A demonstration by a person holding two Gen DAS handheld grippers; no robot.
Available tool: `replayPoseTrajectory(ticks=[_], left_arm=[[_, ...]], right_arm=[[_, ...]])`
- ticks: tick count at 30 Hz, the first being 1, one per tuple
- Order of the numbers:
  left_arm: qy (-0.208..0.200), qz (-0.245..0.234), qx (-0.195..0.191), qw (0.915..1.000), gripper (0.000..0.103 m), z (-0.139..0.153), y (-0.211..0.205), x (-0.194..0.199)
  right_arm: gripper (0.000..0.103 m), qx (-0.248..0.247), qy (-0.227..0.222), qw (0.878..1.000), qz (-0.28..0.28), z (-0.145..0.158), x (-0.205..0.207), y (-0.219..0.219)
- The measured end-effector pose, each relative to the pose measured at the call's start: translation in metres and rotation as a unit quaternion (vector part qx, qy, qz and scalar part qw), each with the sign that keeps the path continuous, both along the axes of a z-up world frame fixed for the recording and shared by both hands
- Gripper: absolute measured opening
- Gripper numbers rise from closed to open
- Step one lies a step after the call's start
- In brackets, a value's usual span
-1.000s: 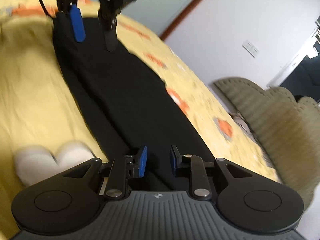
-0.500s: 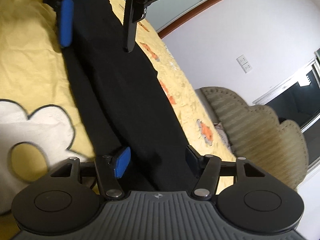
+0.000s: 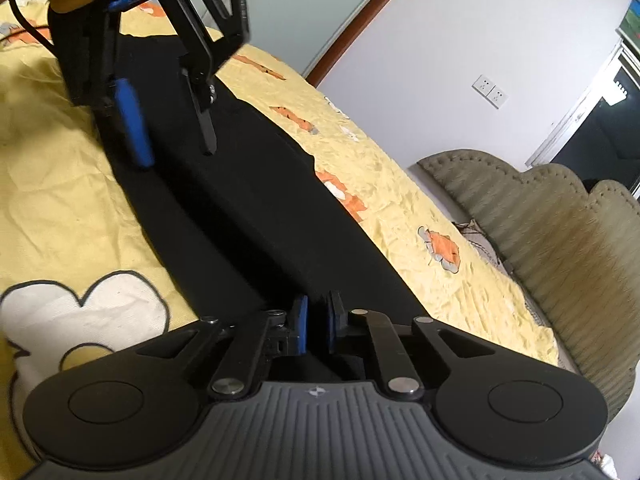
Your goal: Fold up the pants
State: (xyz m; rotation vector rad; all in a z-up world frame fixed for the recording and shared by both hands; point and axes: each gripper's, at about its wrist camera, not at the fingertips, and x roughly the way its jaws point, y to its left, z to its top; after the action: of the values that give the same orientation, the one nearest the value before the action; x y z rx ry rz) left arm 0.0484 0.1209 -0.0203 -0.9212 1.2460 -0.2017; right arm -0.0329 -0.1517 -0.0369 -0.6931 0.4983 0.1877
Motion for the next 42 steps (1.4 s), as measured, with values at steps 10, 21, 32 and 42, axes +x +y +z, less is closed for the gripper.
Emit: replayPoseTrajectory(ticks=[10,21,32,42], left_arm=[[-0.044,-0.027,0.035,0.9981,0.001,0.015,-0.006,-0.006],[-0.060,-0.105,0.105,0.9871,0.001,0.018,-0.018,-0.016],[-0.195,-0.219,0.176,0.9398,0.057,0.083,-0.062,-0.027],[-0.247,-0.381,0.202,0.8675,0.070,0.056,-0.202,0.005]], right_arm=[[0.005,-0.005,0.010,1.000,0.016,0.001,-0.002,0.000],[0.005,-0.008,0.050,0.998,0.039,-0.003,-0.024,0.004],[0.009,0.066,0.027,0.997,-0.036,0.020,-0.045,-0.042],[0.010,0.431,0.003,0.852,-0.298,0.058,-0.071,-0.241]])
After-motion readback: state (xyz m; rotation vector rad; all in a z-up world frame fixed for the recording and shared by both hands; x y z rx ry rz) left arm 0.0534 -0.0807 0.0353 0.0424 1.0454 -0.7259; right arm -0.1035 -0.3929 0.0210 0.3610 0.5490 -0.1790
